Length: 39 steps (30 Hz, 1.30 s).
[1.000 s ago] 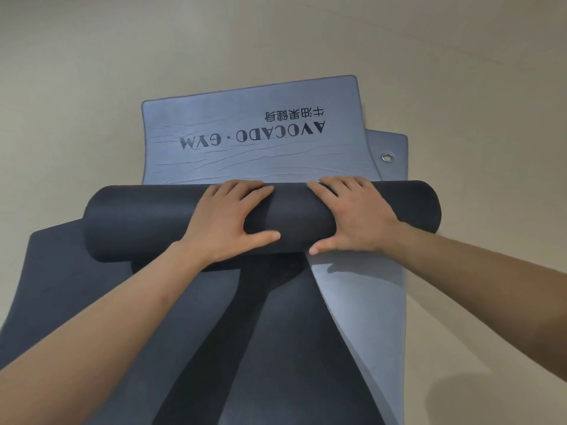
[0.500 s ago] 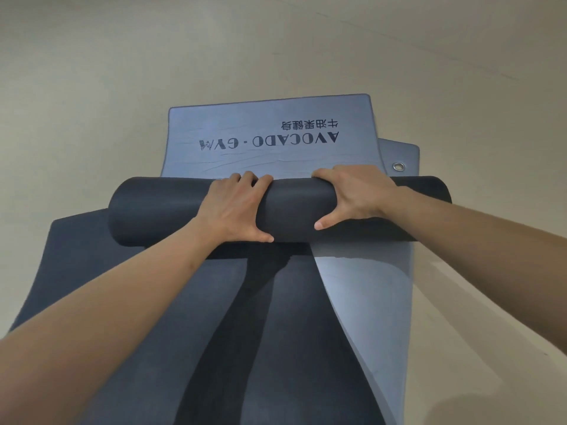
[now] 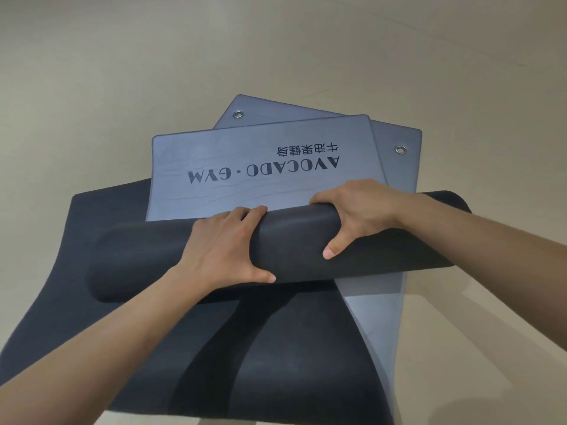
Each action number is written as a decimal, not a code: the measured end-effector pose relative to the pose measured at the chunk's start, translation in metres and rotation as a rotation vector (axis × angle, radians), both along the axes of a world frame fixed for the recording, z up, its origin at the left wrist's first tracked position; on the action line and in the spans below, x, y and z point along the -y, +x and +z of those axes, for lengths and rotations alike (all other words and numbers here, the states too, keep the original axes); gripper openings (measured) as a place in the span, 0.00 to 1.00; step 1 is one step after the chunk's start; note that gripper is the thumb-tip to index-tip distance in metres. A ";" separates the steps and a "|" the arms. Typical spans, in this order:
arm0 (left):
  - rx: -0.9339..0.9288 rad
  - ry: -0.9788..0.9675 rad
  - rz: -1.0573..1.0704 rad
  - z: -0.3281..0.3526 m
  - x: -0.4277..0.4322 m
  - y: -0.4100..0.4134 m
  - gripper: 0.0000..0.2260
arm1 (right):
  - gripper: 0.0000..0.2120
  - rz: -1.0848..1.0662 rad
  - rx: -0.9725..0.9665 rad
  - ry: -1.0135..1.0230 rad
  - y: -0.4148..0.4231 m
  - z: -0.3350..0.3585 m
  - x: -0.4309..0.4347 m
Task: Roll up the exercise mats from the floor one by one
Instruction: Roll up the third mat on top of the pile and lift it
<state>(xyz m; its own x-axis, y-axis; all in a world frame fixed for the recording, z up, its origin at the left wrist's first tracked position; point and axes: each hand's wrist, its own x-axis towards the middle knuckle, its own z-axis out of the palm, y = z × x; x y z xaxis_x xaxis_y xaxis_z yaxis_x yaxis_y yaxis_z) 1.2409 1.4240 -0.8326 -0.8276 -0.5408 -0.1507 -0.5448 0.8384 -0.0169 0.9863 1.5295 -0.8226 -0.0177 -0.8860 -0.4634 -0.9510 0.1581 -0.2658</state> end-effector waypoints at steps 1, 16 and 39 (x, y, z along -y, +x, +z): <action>-0.036 -0.002 -0.004 -0.001 -0.003 0.003 0.52 | 0.43 -0.003 0.019 0.015 -0.001 -0.003 0.002; 0.059 0.149 -0.146 -0.027 0.075 -0.049 0.57 | 0.34 -0.177 -0.213 -0.748 -0.020 -0.051 -0.022; 0.010 -0.222 -0.139 -0.030 0.114 -0.099 0.61 | 0.56 -0.080 -0.340 -0.349 -0.074 -0.046 0.060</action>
<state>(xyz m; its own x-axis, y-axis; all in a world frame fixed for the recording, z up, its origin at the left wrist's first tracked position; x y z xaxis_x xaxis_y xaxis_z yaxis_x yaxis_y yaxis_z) 1.1422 1.3097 -0.8631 -0.8952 -0.4428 -0.0499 -0.4235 0.8803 -0.2138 0.9121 1.4699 -0.8691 -0.1910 -0.9770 -0.0952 -0.9815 0.1912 0.0071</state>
